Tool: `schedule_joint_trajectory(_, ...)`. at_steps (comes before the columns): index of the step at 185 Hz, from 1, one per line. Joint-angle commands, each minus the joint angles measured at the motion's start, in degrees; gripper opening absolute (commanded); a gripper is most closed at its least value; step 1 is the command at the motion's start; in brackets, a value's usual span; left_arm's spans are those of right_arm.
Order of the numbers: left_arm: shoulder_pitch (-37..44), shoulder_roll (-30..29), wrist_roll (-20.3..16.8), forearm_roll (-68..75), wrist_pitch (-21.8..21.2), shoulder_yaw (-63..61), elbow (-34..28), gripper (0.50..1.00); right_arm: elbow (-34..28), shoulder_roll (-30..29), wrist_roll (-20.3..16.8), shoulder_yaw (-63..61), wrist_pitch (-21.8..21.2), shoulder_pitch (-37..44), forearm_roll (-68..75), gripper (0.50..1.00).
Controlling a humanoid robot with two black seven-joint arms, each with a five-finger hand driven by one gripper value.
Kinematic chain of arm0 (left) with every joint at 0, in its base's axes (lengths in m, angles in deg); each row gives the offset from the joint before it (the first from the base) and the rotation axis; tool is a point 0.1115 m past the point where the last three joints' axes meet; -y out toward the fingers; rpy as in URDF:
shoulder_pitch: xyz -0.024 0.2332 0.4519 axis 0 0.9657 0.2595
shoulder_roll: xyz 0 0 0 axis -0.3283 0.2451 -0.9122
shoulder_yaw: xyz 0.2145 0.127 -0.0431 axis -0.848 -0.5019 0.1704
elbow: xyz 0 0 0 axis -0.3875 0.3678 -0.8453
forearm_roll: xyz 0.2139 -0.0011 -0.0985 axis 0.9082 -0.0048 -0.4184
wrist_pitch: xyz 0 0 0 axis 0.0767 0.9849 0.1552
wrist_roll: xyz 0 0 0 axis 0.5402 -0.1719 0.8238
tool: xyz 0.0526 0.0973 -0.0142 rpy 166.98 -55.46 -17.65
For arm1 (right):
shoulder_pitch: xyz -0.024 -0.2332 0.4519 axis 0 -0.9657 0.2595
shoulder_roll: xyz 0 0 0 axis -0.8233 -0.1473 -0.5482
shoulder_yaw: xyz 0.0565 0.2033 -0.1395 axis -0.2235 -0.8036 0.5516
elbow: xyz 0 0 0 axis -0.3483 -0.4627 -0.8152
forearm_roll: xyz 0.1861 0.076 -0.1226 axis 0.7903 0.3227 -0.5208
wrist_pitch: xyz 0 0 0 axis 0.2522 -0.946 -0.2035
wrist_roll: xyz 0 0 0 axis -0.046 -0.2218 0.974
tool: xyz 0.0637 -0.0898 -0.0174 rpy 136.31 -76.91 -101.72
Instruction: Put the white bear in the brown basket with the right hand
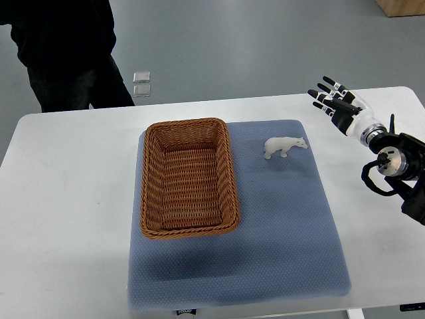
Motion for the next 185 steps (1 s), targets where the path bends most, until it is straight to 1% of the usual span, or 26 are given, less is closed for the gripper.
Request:
schedule_joint_trajectory(1,0.0,0.0,0.0,0.0,0.05,0.0,0.05,1.0,0.05,-0.05,0.0,0.0,0.0,0.0,0.01,0.924)
schedule_joint_trajectory(128,0.0,0.0,0.0,0.0,0.05,0.18,-0.03,1.0,-0.04,-0.14,0.09,0.09,-0.09,-0.62,-0.08,0.924)
schedule_joint_trajectory(138,0.0,0.0,0.0,0.0,-0.04,0.18,-0.03,1.0,-0.04,0.04,0.09,0.0,-0.53,-0.62,-0.08,0.924)
schedule_joint_trajectory(163,0.0,0.0,0.0,0.0,0.05,0.18,-0.03,1.0,0.05,1.09,0.09,0.0,-3.17,-0.62,0.01,0.924)
schedule_joint_trajectory(185,0.0,0.0,0.0,0.0,0.05,0.18,-0.03,1.0,0.05,1.09,0.09,0.0,-3.7,-0.62,-0.08,0.924)
